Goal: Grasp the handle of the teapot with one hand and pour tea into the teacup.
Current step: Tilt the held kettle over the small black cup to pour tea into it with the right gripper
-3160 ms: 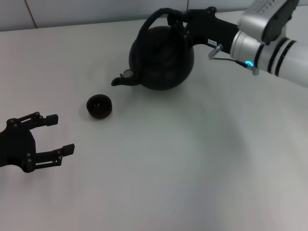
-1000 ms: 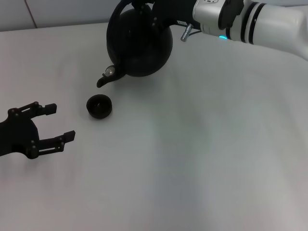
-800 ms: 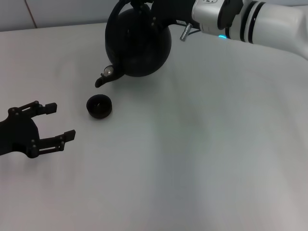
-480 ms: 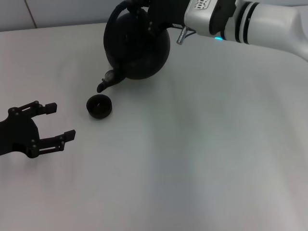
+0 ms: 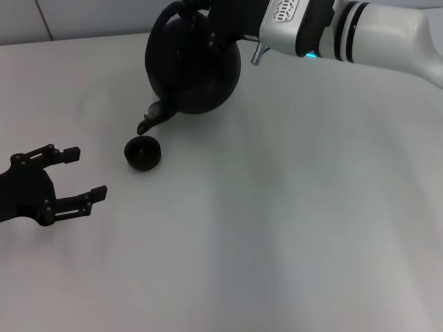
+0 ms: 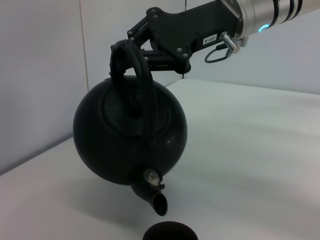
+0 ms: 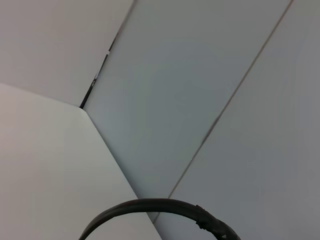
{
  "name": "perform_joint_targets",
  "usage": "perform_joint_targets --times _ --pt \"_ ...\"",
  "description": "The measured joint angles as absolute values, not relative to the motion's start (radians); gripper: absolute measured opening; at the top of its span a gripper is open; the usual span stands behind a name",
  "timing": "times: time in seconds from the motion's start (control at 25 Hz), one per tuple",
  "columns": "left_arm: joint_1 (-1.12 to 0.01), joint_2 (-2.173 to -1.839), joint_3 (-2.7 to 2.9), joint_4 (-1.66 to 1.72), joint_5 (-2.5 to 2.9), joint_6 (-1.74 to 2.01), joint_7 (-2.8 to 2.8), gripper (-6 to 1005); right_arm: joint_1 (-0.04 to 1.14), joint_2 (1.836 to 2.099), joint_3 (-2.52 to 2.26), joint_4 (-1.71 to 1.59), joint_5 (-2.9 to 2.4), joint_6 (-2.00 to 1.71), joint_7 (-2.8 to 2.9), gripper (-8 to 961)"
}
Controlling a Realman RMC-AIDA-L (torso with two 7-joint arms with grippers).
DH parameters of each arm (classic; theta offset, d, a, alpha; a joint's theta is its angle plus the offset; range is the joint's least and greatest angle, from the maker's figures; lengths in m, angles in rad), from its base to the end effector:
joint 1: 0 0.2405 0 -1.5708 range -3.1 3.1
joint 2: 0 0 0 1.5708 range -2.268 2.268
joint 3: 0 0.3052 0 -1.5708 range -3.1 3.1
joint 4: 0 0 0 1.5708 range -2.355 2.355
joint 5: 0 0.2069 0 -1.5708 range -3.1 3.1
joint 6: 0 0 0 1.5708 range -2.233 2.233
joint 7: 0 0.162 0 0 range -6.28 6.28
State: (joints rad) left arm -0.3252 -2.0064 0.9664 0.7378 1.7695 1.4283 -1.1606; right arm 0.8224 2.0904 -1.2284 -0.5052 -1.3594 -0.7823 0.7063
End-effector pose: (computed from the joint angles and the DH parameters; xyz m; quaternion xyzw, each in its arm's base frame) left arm -0.3417 0.3234 -0.0187 -0.9522 -0.1332 -0.1814 0.2064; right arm 0.1748 0.4880 -0.0849 -0.9171 -0.0902 0.1486 0.3588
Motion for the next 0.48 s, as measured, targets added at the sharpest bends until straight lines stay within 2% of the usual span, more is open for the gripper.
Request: perform_joint_targets --times 0.48 --pt "-0.328 -2.005 0.965 0.738 1.781 1.417 -1.157 855 0.82 2.091 -1.236 -0.509 -1.358 -0.79 0.693 102"
